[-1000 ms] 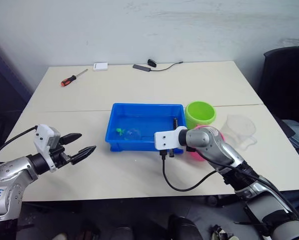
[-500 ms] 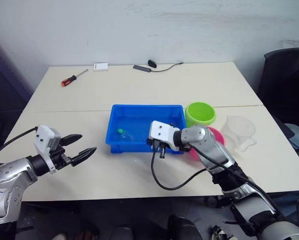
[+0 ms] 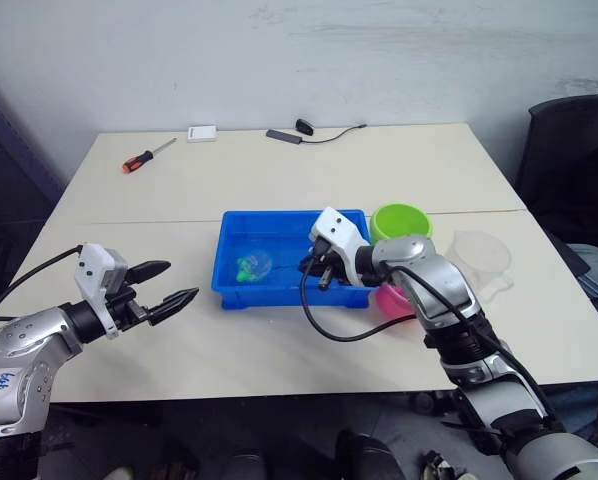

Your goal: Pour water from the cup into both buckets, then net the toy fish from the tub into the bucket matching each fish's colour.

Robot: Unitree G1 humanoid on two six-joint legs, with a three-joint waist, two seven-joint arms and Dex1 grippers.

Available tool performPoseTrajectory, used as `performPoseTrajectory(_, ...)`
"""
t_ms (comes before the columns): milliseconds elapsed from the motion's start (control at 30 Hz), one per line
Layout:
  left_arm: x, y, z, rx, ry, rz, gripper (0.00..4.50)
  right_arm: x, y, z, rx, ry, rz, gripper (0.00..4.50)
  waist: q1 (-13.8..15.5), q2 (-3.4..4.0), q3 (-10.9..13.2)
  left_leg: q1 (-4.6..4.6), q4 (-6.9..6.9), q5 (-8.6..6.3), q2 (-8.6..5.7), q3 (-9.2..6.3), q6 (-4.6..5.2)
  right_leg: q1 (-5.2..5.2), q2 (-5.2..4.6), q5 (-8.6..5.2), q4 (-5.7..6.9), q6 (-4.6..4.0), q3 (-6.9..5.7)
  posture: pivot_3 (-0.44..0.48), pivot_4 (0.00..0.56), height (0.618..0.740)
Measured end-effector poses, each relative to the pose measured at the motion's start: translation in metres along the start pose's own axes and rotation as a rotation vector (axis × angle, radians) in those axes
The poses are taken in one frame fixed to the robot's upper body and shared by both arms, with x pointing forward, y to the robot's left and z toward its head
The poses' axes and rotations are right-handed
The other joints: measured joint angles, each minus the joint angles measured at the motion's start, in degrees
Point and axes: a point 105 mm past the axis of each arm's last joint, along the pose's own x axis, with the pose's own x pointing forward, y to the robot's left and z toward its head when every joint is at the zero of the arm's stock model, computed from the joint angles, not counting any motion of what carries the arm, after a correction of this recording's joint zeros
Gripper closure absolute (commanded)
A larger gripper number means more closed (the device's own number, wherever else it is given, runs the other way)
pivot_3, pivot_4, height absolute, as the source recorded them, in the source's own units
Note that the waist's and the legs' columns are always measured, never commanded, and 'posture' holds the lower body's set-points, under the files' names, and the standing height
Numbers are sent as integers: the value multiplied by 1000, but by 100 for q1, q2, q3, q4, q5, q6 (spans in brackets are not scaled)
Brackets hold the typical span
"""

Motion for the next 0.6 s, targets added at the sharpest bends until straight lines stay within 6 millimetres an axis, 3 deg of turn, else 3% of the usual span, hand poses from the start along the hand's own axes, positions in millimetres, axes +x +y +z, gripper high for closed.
performPoseTrajectory(333,19,2,10,38,-40,-58,33,-27,-22,7,87,-55,-88,4500,6,-8,-6,-3,0,1,-4,12,1,2,1,2,-1,3,0,0,150,740)
performPoseTrajectory(500,33,0,17,56,-62,-103,33,-50,-30,11,119,-103,-136,4500,10,-8,-7,-13,-1,2,-3,23,0,8,2,3,-3,6,-2,0,150,740)
performPoseTrajectory(600,50,2,21,55,-82,-147,33,-75,-42,6,177,-134,-216,4500,24,-9,-7,-12,1,5,-7,31,3,7,3,4,-7,7,-7,0,150,740)
